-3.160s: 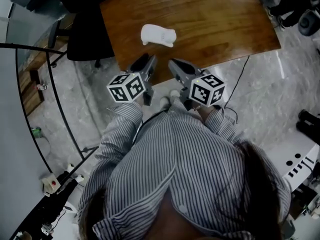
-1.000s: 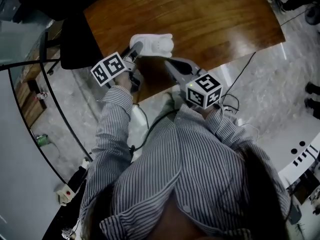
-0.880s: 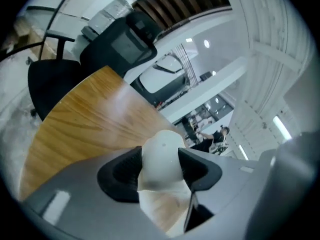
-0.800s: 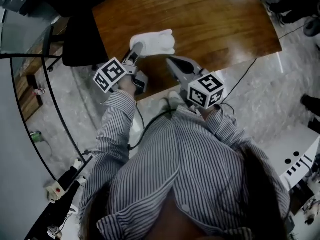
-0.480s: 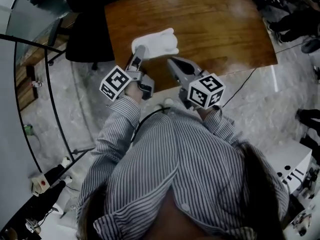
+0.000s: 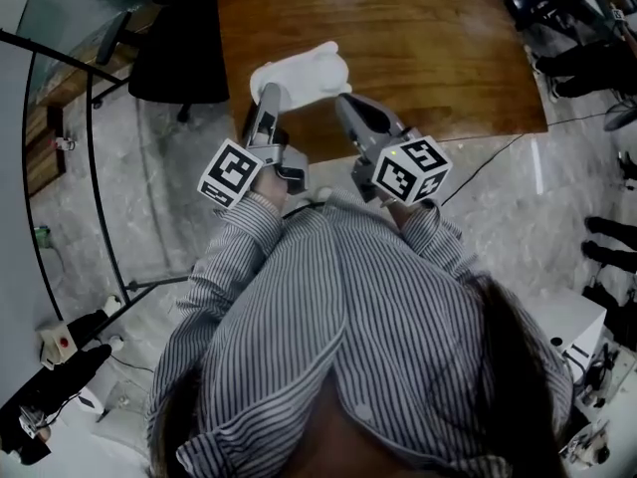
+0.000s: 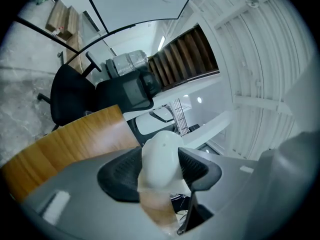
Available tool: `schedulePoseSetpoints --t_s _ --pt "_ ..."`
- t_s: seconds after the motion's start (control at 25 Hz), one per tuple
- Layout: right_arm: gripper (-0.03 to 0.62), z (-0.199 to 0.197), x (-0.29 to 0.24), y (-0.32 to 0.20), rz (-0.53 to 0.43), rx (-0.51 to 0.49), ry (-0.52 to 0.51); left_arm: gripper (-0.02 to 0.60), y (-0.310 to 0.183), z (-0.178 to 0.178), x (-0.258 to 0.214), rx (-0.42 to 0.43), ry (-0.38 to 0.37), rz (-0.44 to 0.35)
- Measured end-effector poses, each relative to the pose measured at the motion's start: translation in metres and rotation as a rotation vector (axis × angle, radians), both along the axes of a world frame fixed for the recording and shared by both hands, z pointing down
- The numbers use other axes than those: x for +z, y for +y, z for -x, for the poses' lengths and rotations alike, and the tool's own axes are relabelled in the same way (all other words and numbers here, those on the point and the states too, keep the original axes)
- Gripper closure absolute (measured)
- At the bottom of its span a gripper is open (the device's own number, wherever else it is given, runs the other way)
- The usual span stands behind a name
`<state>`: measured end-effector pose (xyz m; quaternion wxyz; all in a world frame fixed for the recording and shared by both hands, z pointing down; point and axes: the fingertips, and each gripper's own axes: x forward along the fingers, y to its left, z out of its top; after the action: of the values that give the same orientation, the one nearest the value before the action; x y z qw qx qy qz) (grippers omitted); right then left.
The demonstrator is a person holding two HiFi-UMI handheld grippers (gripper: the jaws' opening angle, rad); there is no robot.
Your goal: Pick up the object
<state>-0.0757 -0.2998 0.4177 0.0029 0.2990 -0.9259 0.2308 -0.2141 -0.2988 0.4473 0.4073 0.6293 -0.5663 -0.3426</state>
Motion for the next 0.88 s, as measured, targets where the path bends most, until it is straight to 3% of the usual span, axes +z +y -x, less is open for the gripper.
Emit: schedulePoseSetpoints --t_s 0.88 --pt "0.594 0.0 0.0 0.029 -0.018 -0.054 0.063 0.353 0.016 -0.013 0.007 0.001 0.008 0.035"
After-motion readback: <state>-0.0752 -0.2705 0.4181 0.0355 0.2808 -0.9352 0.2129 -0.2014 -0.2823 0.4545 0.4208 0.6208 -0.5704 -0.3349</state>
